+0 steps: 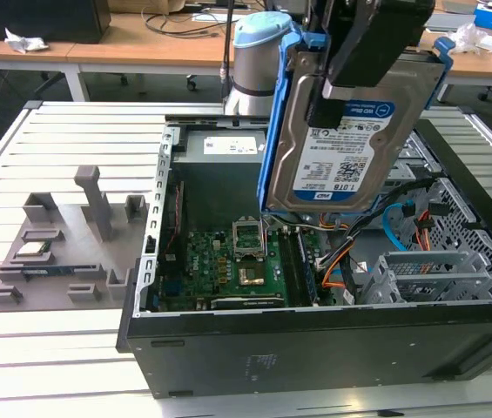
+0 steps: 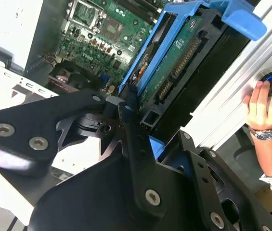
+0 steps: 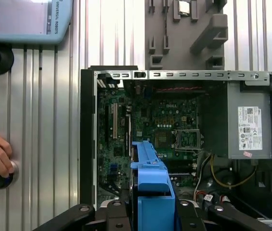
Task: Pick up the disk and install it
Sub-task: 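Pick up the disk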
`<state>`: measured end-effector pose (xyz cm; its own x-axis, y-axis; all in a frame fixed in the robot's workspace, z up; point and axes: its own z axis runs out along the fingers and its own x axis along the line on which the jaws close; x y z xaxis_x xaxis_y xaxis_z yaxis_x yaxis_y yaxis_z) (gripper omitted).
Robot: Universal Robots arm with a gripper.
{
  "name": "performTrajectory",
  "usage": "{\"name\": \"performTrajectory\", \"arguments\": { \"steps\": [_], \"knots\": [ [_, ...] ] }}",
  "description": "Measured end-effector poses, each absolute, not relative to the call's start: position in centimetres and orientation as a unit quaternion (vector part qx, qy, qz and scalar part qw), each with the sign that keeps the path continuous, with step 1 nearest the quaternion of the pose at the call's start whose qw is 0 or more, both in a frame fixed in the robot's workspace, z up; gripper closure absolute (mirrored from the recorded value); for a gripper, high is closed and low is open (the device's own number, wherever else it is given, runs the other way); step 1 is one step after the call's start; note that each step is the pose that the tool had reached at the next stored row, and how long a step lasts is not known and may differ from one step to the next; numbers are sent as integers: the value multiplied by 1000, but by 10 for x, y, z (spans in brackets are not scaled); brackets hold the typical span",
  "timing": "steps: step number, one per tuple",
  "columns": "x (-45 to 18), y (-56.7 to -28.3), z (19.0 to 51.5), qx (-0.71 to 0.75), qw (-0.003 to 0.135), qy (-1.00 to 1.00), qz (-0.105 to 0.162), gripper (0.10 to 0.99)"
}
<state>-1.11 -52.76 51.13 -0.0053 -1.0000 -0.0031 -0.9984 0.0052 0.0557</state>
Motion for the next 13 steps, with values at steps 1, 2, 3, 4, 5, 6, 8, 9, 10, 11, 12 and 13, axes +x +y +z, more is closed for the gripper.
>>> {"name": "performTrajectory", "arguments": {
  "steps": [1,2,3,4,5,6,8,9,10,11,12,13],
  "knots": [
    [-9,-528,511,705,19,-709,-21,722],
    [-7,-528,511,705,19,-709,-21,722],
    [-4,-528,511,705,19,-709,-21,722],
    [0,-528,511,705,19,-709,-21,722],
    [1,-528,511,705,19,-709,-21,722],
    [3,-528,511,705,19,-709,-21,722],
    [9,-528,511,705,19,-709,-21,722],
    [12,-528,511,705,19,-709,-21,722],
    [16,-528,511,705,19,-709,-21,722],
    [18,-528,511,705,19,-709,-21,722],
    [20,-528,511,705,19,-709,-21,722],
    [22,-528,511,705,19,-709,-21,722]
  ]
}}
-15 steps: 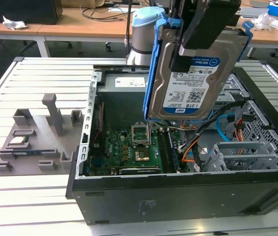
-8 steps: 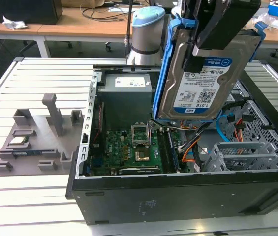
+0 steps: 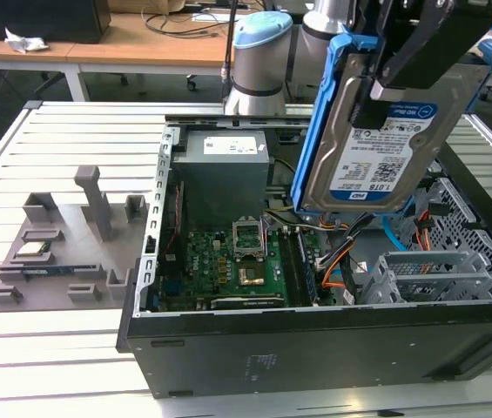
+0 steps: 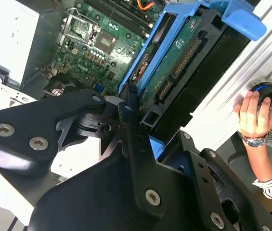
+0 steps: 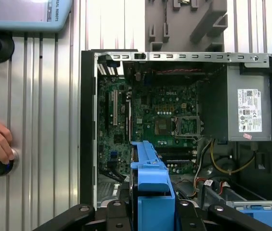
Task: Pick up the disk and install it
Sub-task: 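Pick up the disk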
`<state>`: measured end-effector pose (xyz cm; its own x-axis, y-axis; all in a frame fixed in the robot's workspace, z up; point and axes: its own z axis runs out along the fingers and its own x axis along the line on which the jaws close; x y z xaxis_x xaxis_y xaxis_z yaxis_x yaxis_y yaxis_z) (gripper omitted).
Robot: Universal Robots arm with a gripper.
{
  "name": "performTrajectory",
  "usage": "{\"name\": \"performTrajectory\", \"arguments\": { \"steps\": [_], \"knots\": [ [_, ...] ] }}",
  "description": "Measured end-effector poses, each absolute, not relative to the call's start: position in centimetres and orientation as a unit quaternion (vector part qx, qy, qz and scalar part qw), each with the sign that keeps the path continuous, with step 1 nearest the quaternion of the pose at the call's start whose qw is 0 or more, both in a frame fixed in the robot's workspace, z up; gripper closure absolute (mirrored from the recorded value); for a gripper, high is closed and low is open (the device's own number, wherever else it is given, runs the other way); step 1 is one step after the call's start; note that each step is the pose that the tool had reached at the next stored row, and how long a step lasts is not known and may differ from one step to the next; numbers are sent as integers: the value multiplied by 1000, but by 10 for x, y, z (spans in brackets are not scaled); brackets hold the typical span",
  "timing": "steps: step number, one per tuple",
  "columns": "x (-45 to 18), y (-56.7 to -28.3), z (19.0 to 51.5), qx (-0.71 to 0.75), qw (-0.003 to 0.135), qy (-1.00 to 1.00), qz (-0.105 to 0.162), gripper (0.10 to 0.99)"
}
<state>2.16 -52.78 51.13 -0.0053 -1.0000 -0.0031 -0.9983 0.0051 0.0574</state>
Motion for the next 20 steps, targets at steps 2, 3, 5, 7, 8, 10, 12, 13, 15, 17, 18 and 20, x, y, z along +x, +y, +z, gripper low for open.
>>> {"name": "performTrajectory", "arguments": {
  "steps": [2,3,5,7,8,10,12,13,15,17,18,20],
  "knots": [
    [26,-528,511,705,19,-709,-22,722],
    [28,-528,511,705,19,-709,-22,722],
    [34,-528,511,705,19,-709,-22,722],
    [40,-528,511,705,20,-709,-22,722],
    [41,-528,511,705,20,-709,-22,722],
    [44,-528,509,705,20,-709,-22,722],
    [47,-528,507,705,21,-709,-23,722],
    [50,-528,506,705,21,-709,-23,722],
    [59,-528,505,705,22,-709,-24,722],
    [66,-528,505,705,22,-709,-25,722],
    [71,-528,504,705,23,-709,-25,722],
    [77,-528,504,705,23,-709,-25,722]
  ]
}}
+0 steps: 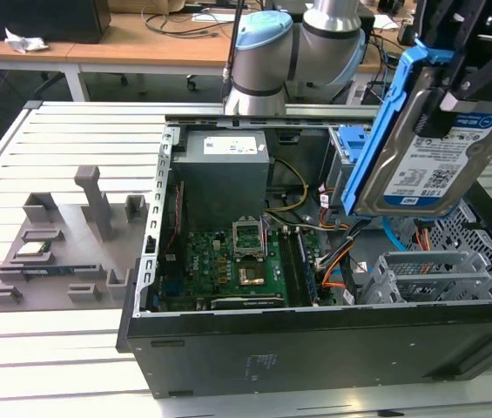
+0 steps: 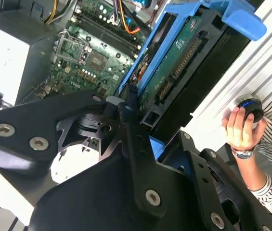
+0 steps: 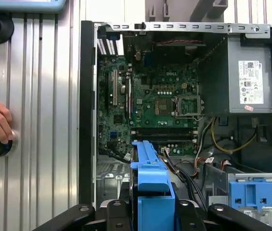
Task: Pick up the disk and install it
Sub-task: 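Pick up the disk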
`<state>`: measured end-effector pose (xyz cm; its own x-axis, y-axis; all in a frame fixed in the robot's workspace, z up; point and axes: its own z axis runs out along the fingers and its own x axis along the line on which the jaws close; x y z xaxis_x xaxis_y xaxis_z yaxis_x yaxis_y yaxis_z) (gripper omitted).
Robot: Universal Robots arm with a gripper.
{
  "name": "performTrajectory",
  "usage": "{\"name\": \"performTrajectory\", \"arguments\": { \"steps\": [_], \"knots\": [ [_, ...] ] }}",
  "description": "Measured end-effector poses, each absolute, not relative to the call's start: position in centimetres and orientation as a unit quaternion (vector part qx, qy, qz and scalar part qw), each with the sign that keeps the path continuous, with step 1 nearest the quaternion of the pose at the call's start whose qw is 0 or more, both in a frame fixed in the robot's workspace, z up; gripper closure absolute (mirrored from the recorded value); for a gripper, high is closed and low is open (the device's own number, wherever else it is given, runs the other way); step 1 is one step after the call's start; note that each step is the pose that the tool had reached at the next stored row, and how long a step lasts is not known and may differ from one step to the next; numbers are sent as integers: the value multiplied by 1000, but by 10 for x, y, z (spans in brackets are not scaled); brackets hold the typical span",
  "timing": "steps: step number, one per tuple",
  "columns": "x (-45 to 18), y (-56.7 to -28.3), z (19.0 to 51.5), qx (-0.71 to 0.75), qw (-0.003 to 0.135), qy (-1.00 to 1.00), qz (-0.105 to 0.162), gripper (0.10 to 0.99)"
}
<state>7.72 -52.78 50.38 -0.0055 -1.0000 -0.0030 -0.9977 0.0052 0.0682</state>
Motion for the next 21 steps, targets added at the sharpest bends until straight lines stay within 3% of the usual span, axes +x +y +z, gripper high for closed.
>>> {"name": "performTrajectory", "arguments": {
  "steps": [21],
  "knots": [
    [157,-528,496,705,28,-708,-30,722]
  ]
}}
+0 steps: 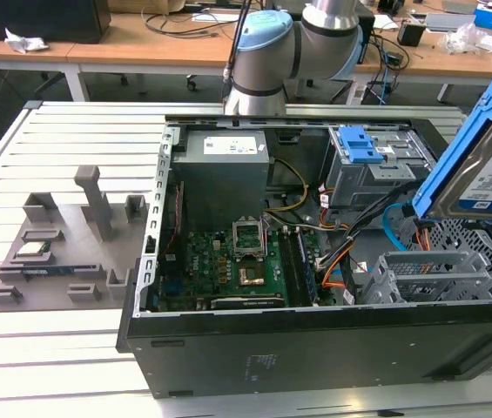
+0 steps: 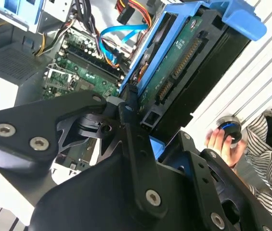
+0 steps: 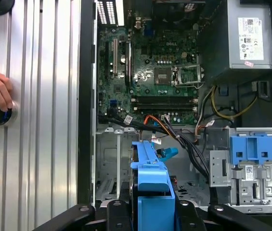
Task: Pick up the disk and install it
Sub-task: 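Pick up the disk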
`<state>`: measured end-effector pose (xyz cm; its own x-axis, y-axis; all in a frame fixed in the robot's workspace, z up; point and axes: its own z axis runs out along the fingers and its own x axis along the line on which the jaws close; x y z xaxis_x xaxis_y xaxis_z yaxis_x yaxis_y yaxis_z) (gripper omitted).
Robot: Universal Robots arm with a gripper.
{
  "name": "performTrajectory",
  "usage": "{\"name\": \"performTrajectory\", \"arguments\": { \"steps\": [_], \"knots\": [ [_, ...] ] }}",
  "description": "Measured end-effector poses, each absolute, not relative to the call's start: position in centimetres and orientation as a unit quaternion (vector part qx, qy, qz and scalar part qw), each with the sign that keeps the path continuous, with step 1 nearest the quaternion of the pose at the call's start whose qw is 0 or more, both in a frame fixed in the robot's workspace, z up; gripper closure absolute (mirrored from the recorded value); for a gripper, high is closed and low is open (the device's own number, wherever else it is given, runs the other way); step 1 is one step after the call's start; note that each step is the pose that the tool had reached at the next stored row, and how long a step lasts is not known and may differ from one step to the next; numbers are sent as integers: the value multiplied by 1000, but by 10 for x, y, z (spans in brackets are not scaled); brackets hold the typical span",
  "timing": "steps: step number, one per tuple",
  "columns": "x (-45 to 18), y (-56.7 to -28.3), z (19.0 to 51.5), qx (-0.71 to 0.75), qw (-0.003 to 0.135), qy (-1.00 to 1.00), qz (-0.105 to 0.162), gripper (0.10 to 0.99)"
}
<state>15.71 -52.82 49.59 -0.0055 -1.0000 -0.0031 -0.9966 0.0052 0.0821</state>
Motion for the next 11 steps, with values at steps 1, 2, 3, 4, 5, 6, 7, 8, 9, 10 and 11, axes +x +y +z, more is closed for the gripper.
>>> {"name": "performTrajectory", "arguments": {
  "steps": [1,2,3,4,5,6,7,8,9,10,11],
  "knots": [
    [160,-530,493,705,28,-708,-31,722],
    [160,-532,491,705,28,-708,-31,722],
    [160,-534,490,705,28,-708,-31,722],
    [160,-536,489,705,28,-708,-31,722],
    [160,-538,487,705,28,-708,-31,722],
    [160,-541,485,705,28,-708,-31,722],
    [160,-542,484,705,28,-708,-31,722],
    [160,-542,482,705,29,-708,-31,722],
    [159,-542,480,705,29,-708,-30,722],
    [158,-542,478,705,29,-708,-30,722],
    [154,-542,475,705,29,-708,-30,722]
  ]
}}
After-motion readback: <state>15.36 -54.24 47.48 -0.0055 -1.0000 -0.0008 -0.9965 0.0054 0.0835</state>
